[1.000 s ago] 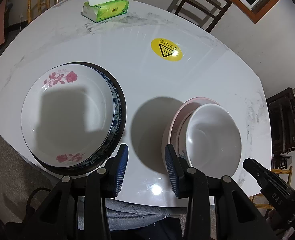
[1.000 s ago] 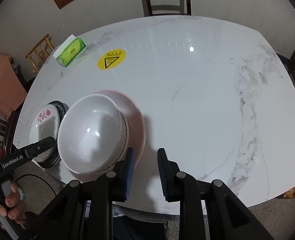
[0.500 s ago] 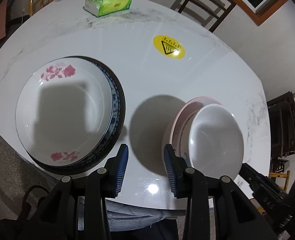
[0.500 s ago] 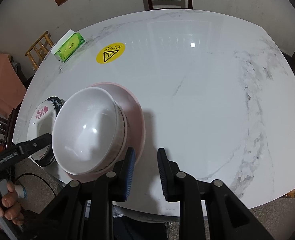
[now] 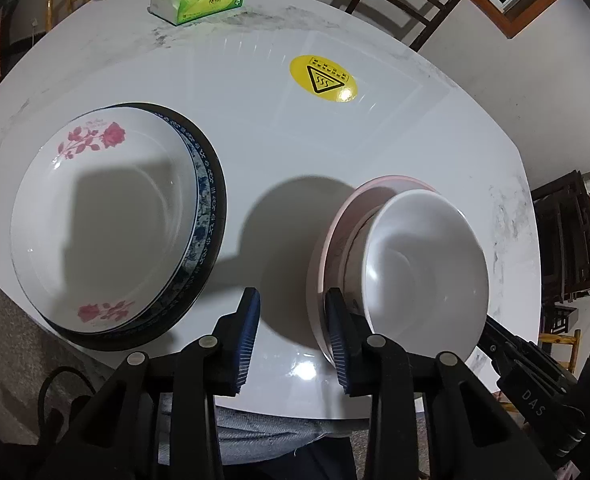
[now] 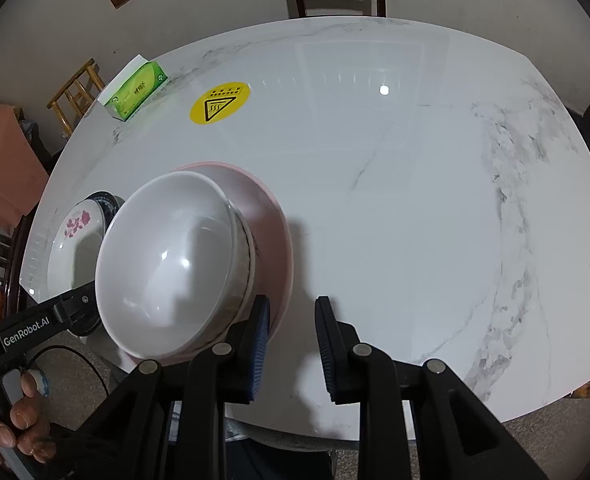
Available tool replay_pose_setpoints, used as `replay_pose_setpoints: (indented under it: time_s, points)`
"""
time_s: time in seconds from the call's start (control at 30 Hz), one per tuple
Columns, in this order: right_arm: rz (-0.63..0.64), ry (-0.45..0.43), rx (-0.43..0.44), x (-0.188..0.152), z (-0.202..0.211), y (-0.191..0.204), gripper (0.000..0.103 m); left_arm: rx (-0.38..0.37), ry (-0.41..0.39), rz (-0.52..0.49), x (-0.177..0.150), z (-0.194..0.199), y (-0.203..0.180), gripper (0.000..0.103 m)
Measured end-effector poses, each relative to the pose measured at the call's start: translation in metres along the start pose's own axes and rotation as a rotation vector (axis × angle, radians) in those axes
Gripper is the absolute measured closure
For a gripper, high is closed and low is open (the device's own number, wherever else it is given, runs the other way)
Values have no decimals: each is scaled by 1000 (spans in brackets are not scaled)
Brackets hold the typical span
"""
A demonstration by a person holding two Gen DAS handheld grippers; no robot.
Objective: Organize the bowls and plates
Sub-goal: 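Lift the pink-rimmed bowl with its nested bowls using both grippers, then carry the nested bowls with both grippers over the plate stack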
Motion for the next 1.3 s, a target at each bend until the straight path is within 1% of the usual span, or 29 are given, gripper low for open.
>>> replay_pose_setpoints:
  time_s: [0.33,0.53,0.7,1.13,1.3]
  points:
    - [10,30,-34,4,-13,0,79,1,30,-14,-1,-17,-4,76]
    - [9,50,-39,7,-20,-1,79,0,30,-20,1,-18,-3,74]
    - [-9,72,-27,9,-23,-3,79,8,22,-30,0,-18,-5,73]
    - [-16,77,-39,8,-23,-2,79,3,19,-40,-1,-18,-6,72]
    - [-19,80,-35,7,-23,-3,80,-4,20,-46,-1,-19,-7,77]
Point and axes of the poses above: each gripper's, at about its wrist camera, not at the fingertips, and z roughly against the way its jaws point, y to its left, x to its top, the point moved 5 cm from there along -z, roughly the way its jaws point, and after that the axes turned 15 degrees about z, right-handed, at the moved point
